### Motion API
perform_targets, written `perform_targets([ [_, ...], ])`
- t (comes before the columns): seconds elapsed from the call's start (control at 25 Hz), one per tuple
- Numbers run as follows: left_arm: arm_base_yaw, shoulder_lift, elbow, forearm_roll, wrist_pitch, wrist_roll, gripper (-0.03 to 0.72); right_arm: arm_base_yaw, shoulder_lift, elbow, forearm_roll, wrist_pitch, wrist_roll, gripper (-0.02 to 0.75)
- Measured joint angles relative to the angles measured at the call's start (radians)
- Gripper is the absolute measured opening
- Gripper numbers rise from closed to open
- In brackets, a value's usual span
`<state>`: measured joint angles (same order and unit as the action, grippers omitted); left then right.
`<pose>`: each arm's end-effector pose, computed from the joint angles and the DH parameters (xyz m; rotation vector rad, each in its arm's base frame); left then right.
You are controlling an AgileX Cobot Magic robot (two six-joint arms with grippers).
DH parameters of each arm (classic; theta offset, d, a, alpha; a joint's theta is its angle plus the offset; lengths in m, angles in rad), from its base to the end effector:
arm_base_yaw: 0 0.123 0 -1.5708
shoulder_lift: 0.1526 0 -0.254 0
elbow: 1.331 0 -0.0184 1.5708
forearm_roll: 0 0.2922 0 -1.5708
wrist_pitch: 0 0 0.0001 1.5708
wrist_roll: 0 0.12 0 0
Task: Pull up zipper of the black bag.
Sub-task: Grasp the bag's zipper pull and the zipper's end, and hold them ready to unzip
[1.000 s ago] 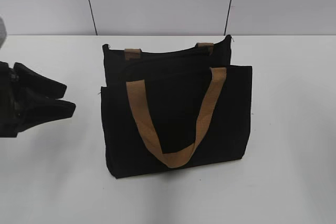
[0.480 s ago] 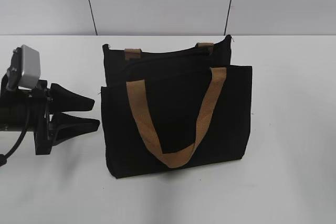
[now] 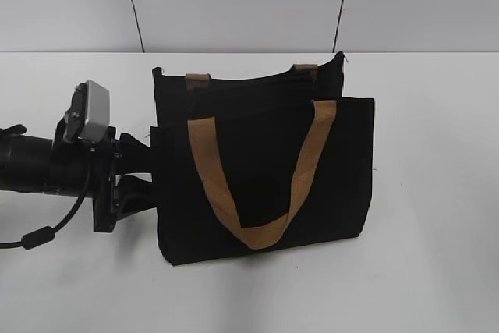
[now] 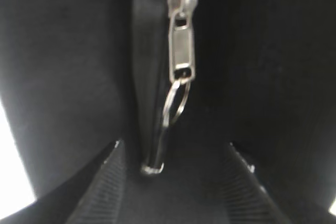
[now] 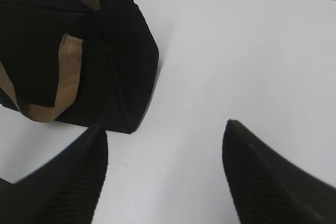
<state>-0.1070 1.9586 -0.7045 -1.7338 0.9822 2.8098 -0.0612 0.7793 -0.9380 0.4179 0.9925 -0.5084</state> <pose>0.2912 -0.1304 0.0245 1.3706 1.6238 -0.7122 0.2155 0.0277 0.3427 -0.4118 2.1962 0.2148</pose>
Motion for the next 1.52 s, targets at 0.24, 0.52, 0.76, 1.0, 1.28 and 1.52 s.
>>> perform_targets([
  [0.24, -0.026, 0.030, -0.018, -0.006, -0.023, 0.001, 0.434, 0.000, 0.000, 0.000, 0.002, 0.001, -0.001, 0.529],
  [0.52, -0.026, 0.035, -0.024, -0.006, -0.025, 0.002, 0.215, 0.000, 0.000, 0.000, 0.002, 0.002, -0.001, 0.529],
  [0.76, -0.027, 0.035, -0.024, -0.006, -0.012, 0.002, 0.078, 0.000, 0.000, 0.000, 0.017, 0.002, -0.001, 0.529],
  [1.0, -0.016, -0.021, -0.024, -0.003, -0.032, -0.009, 0.078, 0.000, 0.022, 0.000, 0.080, 0.015, -0.032, 0.524],
  [1.28, -0.008, -0.244, -0.024, -0.002, -0.194, -0.120, 0.078, 0.094, 0.138, -0.068, 0.137, 0.033, -0.082, 0.496],
  [1.52, -0.008, -0.408, -0.024, 0.078, -0.298, -0.239, 0.078, 0.265, 0.283, -0.205, 0.143, 0.029, -0.083, 0.484],
])
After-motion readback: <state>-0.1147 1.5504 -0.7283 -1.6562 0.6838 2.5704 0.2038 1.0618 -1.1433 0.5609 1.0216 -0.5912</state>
